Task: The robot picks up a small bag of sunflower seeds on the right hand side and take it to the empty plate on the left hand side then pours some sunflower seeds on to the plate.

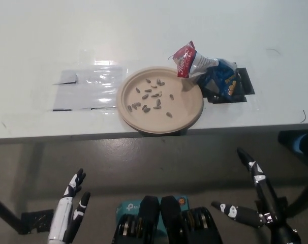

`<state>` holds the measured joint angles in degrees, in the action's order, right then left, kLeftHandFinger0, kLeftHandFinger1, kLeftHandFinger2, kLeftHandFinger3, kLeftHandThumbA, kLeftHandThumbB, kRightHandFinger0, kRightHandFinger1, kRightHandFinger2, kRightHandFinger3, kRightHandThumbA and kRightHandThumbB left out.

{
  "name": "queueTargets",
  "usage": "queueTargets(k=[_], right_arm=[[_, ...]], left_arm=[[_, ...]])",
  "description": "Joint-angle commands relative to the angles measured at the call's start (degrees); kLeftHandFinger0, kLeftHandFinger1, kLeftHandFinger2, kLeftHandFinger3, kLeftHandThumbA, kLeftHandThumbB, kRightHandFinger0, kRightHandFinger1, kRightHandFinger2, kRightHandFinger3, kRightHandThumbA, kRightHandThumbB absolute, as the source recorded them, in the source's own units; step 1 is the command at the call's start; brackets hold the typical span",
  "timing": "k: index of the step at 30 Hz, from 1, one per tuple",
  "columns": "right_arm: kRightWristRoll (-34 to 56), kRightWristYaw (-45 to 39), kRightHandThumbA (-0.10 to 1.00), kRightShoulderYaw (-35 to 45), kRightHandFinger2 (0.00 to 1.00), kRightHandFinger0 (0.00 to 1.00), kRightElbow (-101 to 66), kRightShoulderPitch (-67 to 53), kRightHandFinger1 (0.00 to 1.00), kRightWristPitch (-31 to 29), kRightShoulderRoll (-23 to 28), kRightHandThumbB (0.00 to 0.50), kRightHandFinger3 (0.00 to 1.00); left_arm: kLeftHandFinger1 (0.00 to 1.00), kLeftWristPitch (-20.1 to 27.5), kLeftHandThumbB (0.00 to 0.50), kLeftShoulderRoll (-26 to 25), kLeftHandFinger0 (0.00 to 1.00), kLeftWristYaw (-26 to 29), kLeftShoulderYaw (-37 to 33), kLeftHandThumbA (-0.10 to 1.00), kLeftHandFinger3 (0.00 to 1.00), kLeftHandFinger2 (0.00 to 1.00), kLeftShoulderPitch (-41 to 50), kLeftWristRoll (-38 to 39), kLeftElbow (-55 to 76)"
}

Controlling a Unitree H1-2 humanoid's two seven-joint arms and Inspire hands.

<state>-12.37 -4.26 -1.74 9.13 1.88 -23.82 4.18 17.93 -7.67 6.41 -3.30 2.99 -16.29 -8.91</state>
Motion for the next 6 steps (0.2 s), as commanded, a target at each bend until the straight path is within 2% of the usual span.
queueTargets(k=[1, 3, 6], right_arm=[[1.0, 0.7, 1.00, -0.6, 1.00, 1.00, 0.0, 0.6, 1.00, -2.9, 0.5, 0.217, 1.00], [1.2, 0.6, 0.99, -0.8, 1.00, 1.00, 0.0, 0.8, 1.00, -2.8, 0.6, 0.204, 1.00], [0.6, 0.9, 1.00, -0.9, 1.00, 1.00, -0.4, 0.6, 1.00, -2.0, 0.4, 0.227, 1.00]], left_arm=[[1.00, 2.6, 0.330, -0.3, 1.00, 0.3, 0.1, 1.00, 1.00, 1.00, -0.2, 0.3, -0.1], [1.00, 2.2, 0.329, -0.3, 1.00, 0.3, 0.2, 1.00, 1.00, 1.00, -0.3, 0.2, 0.0], [1.00, 1.5, 0.329, -0.4, 1.00, 0.1, 0.2, 1.00, 1.00, 1.00, 0.0, 0.1, 0.5]])
